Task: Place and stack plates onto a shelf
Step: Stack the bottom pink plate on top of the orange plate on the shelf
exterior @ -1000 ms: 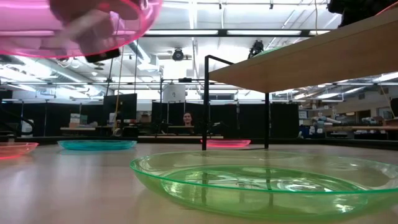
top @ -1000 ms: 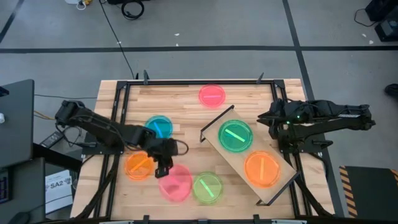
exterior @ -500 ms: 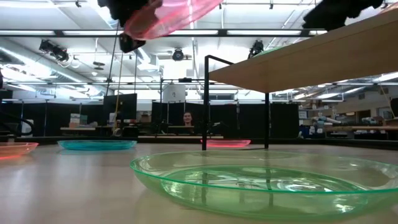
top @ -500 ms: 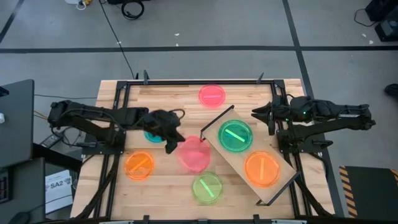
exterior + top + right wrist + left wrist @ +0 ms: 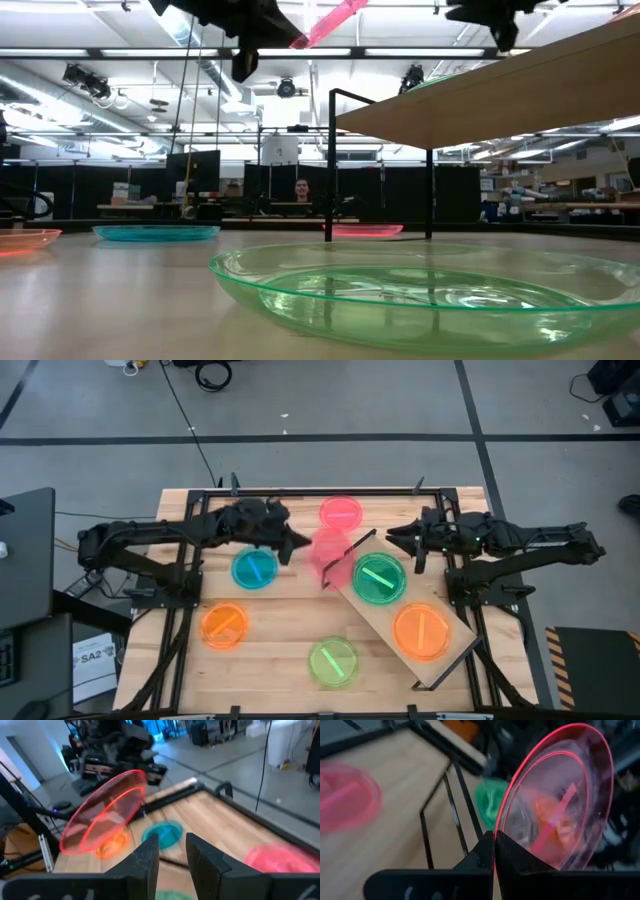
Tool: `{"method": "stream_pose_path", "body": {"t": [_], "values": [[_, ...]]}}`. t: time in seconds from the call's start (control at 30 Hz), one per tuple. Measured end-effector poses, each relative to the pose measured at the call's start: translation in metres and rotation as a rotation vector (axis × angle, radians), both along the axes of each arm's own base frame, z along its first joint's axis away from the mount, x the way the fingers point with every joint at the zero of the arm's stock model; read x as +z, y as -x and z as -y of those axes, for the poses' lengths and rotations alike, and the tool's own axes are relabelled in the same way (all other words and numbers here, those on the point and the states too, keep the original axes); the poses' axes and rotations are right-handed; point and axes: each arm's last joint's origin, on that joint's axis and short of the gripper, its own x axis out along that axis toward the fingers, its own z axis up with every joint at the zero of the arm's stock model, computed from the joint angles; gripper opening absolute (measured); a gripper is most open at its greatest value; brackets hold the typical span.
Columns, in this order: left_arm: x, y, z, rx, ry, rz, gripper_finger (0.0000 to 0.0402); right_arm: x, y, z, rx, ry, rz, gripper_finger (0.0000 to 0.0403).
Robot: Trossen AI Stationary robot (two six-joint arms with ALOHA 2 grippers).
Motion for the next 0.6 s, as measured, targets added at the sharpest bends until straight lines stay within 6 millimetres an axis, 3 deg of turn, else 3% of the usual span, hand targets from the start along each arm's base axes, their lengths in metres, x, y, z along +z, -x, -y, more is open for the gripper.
{"method": "stream_pose_path", "body": {"t": [0.33,0.6], "values": [[0.007,0.008,-0.041,0.262,-0.050,0.066,0.0009,0.014,-0.027,0.011,-0.063,0.098,0.184,0.0104],[0.009,0.014,-0.056,0.486,-0.154,0.050,0.0009,0.010,-0.047,0.024,-0.125,0.108,0.212,0.0103]]}}
